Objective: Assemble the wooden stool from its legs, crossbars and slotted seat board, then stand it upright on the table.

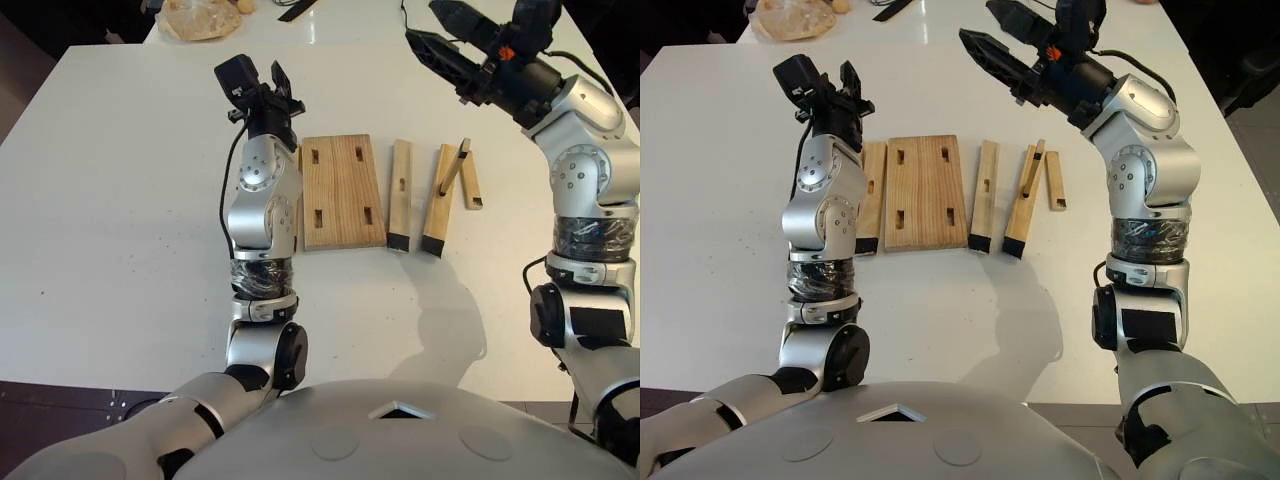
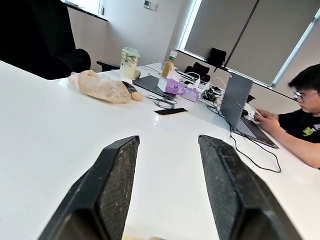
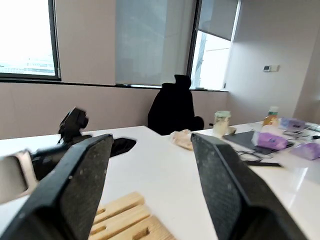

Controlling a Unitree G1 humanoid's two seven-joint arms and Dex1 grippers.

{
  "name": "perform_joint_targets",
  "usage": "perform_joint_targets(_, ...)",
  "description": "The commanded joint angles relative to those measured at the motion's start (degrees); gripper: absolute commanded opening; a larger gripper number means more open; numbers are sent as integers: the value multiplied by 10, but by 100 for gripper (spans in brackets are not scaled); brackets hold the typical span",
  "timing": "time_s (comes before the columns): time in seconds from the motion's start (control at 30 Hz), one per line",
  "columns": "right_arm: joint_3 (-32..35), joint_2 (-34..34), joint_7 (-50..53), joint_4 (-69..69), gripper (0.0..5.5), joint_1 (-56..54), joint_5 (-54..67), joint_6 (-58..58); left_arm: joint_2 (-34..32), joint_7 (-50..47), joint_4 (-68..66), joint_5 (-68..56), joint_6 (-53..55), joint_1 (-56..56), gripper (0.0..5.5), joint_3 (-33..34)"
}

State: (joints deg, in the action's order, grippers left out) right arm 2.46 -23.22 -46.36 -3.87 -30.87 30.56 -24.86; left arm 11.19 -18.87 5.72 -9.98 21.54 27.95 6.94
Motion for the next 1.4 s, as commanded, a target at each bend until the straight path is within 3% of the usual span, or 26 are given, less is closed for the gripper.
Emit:
perform_joint_targets(0.03,-102,-69,-41,-77,289,225,-96,49,69,-29,13,2,-27,-41,218,-26)
perform_joint_targets(0.1,-121,-95,-64,-80,289,272,-116,63,72,-47,25,-11,-29,-46,218,-10)
perform_joint_targets(0.33,-83,-130,-56,-80,289,317,-119,34,42,-65,28,-26,-37,-65,218,-2)
perform_joint_targets(0.5,-137,-92,6,-4,289,278,-208,67,41,-63,-6,-42,-52,-61,218,14)
perform_joint_targets(1.03,-45,-148,-49,15,289,270,-159,68,15,-50,-21,-64,-43,-46,218,30)
perform_joint_targets(1.23,-72,-115,10,10,289,270,-203,65,15,-43,-25,-73,-34,-44,218,30)
perform_joint_targets(1.4,-84,-134,24,45,289,288,-255,118,15,-39,-26,-80,-31,-44,218,29)
